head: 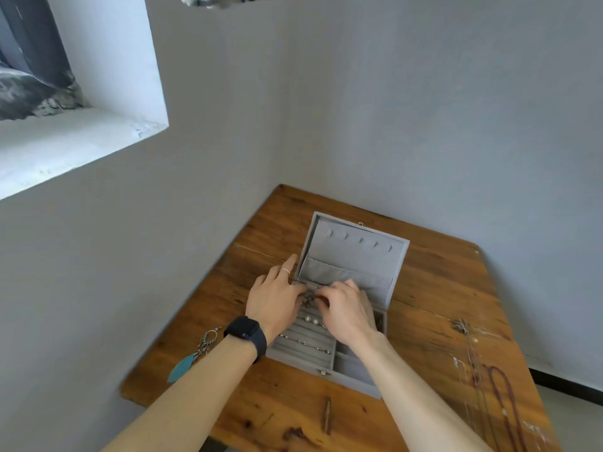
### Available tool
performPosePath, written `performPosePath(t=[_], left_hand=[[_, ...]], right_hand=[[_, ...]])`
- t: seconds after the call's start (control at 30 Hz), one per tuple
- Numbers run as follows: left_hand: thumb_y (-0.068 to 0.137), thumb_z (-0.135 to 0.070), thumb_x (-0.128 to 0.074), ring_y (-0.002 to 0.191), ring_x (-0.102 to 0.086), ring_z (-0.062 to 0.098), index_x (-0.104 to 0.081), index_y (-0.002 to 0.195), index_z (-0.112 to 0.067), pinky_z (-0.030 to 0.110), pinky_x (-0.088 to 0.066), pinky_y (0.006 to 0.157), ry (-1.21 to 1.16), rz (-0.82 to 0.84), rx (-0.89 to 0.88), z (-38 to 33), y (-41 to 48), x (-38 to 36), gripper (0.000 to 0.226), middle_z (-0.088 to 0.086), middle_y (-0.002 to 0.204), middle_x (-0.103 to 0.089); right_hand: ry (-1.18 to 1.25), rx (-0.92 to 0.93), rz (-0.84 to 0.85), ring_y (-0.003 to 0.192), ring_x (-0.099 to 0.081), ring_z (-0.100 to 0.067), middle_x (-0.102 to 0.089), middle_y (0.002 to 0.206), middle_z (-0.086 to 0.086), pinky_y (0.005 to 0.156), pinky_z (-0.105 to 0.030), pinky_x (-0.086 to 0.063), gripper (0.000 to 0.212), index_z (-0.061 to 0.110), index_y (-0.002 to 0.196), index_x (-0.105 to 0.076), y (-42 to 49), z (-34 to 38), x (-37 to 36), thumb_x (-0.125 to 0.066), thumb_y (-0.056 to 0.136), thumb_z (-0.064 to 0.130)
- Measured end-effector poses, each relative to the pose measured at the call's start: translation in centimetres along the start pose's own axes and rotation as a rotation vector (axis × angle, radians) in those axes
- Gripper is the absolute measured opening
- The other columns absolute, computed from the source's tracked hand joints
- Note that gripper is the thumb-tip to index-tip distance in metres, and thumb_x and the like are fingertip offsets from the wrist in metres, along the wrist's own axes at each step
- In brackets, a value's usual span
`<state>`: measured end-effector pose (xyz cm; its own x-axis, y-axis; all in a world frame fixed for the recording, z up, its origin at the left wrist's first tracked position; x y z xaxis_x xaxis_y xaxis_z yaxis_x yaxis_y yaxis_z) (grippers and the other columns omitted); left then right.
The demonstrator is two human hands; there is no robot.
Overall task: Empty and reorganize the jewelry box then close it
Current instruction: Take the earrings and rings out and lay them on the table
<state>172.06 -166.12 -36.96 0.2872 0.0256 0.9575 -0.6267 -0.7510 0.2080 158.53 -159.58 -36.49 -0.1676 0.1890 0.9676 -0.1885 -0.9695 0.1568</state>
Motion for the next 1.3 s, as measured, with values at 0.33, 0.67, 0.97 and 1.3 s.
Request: performPosePath(t=[0.33, 0.67, 0.97, 1.3], left_hand=[[0.099, -0.032, -0.053, 0.136, -0.036, 0.02, -0.068, 0.116, -0.028, 0.036, -0.041, 0.097, -0.019, 0.016, 0.045, -0.1, 0.6, -0.2, 0.023, -0.001, 0.16, -0.024], [0.096, -0.029, -0.06, 0.107, -0.057, 0.011, -0.066, 0.102, -0.028, 0.037, -0.054, 0.082, -0.403, -0.011, 0.051, 0.4, -1.5, 3.0, 0.008, -0.01, 0.113, -0.063], [0.09, -0.034, -0.07, 0.094, -0.061, -0.011, -0.069, 0.094, -0.039, 0.003, -0.043, 0.075, -0.652, 0.057, 0.045, 1.2, -10.6, 4.6, 0.006, -0.023, 0.091, -0.07], [0.092, -0.033, -0.068, 0.09, -0.062, -0.009, -0.071, 0.1, -0.039, 0.014, -0.051, 0.08, -0.581, 0.273, 0.016, 1.8, -17.7, 3.0, 0.011, -0.022, 0.092, -0.07]], right_hand=[[0.04, 0.001, -0.002, 0.109, -0.05, -0.023, -0.068, 0.112, 0.005, 0.085, -0.036, -0.045, 0.024, 0.029, 0.117, -0.069, 0.4, 0.5, -0.6, -0.058, 0.096, 0.033], [0.269, -0.083, -0.149, 0.096, -0.055, -0.017, -0.069, 0.089, 0.009, 0.073, -0.036, -0.05, 0.005, 0.026, 0.099, -0.062, -3.2, -0.4, 3.6, -0.059, 0.098, 0.03], [0.41, -0.093, -0.199, 0.093, -0.058, -0.003, -0.067, 0.092, 0.017, 0.073, -0.011, -0.041, 0.006, 0.031, 0.099, -0.066, -12.7, 2.7, 3.6, -0.066, 0.094, 0.029], [0.48, -0.037, -0.041, 0.095, -0.052, -0.001, -0.067, 0.102, 0.018, 0.075, -0.007, -0.035, 0.016, 0.031, 0.111, -0.067, -19.4, 8.3, -1.2, -0.06, 0.098, 0.026]])
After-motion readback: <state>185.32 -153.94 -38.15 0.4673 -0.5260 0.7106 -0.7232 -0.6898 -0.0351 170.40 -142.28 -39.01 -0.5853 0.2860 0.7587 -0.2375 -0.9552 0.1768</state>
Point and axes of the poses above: each hand's wrist, its own y-axis towards the middle knuckle, its own x-axis out of the back of the hand, z = x × y, the point moved 4 cm from there along y, towards the middle knuckle
